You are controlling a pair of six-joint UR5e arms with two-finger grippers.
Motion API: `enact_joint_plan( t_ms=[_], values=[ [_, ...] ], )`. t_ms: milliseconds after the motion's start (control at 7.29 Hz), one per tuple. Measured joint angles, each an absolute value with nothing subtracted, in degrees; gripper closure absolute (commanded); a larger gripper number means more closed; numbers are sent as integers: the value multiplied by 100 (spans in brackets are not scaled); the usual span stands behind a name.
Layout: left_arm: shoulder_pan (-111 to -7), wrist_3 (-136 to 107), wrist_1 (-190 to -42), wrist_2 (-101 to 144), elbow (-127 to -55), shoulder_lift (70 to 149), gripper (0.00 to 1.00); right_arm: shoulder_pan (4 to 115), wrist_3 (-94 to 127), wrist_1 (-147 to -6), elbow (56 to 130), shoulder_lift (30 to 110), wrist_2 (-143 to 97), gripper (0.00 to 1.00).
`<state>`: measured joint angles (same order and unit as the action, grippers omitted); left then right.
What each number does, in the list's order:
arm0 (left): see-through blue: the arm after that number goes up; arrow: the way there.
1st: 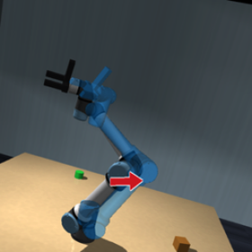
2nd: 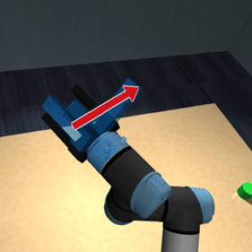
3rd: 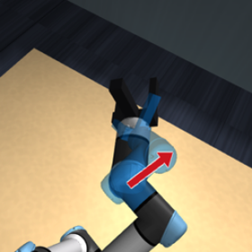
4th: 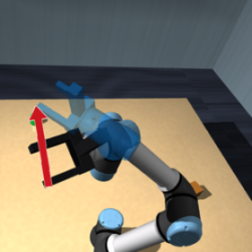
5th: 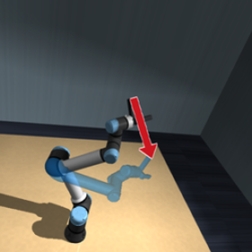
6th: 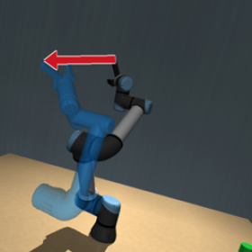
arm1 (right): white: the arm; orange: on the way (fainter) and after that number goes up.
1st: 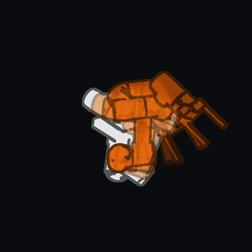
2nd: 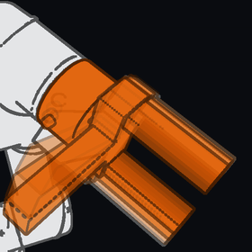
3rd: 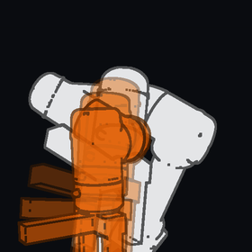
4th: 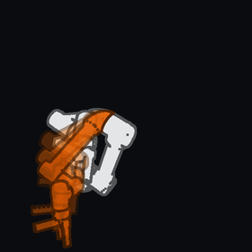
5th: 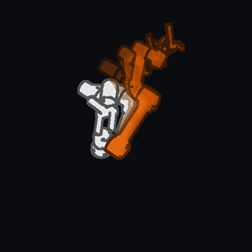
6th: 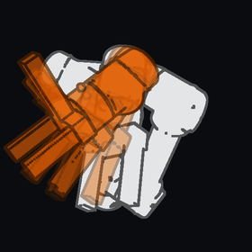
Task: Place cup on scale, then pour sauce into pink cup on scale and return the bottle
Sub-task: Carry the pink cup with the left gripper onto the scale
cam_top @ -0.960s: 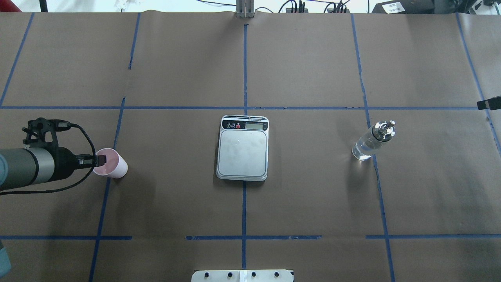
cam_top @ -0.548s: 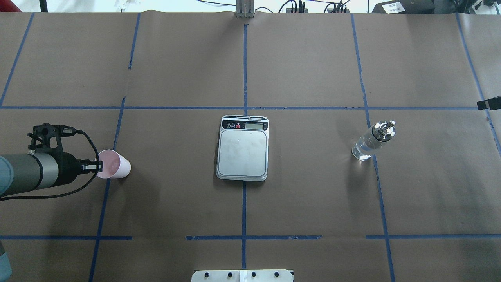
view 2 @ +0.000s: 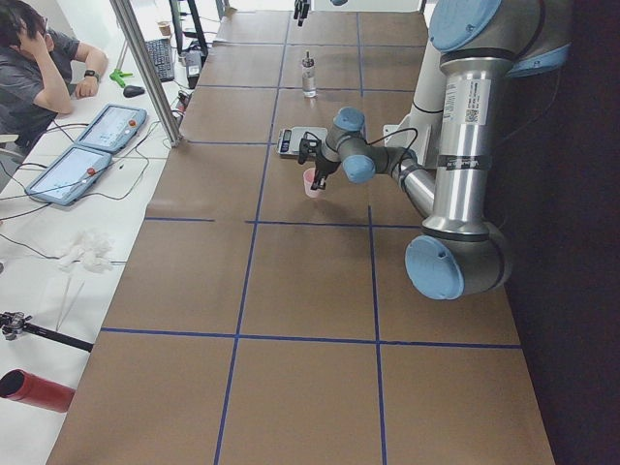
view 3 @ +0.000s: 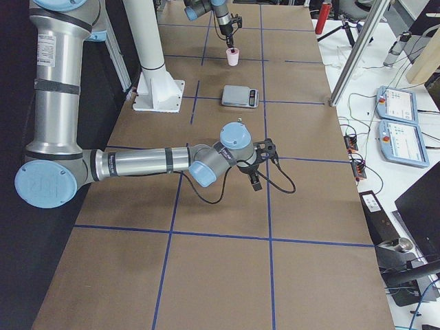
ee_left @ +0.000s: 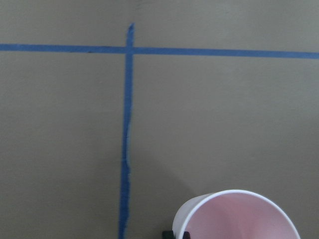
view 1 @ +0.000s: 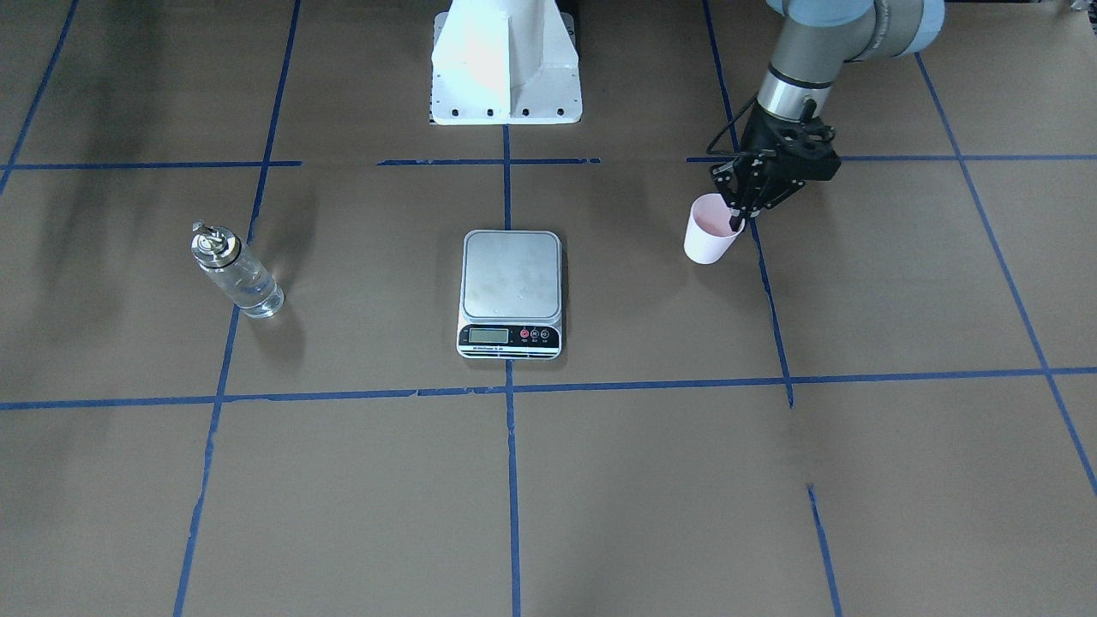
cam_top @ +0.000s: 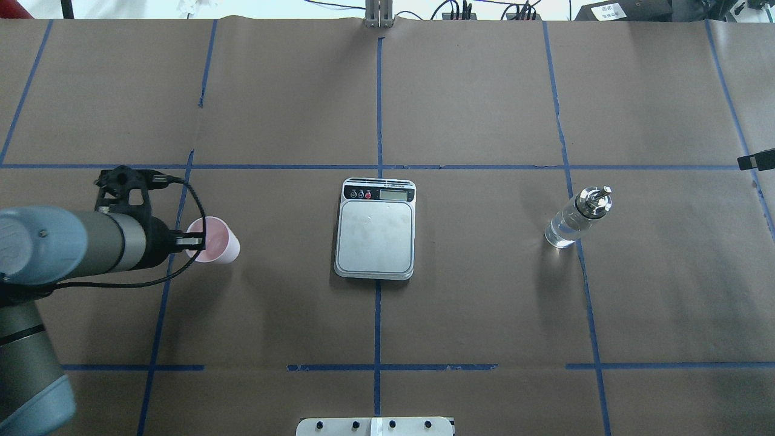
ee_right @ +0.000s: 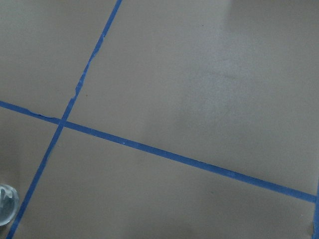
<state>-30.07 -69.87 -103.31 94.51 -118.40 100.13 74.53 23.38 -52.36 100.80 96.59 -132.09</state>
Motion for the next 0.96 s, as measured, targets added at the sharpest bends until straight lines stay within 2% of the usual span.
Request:
enact_joint_plan(
  t_ms=[411,823,960],
  values=[
    [-2933,-7214,-8888,9645,-11028,12173,100,7453,2338,-5192,10077,9665,-13218,0],
    [-2886,-7316,-8825,9692,-10389,12863,100,7453,2338,-5186,10073,9663,-13219,0],
    [-2876,-7325,-8864,9693,-10101,13106,96,7453,2338,-5185,10073,9660,-13219,0]
  ],
)
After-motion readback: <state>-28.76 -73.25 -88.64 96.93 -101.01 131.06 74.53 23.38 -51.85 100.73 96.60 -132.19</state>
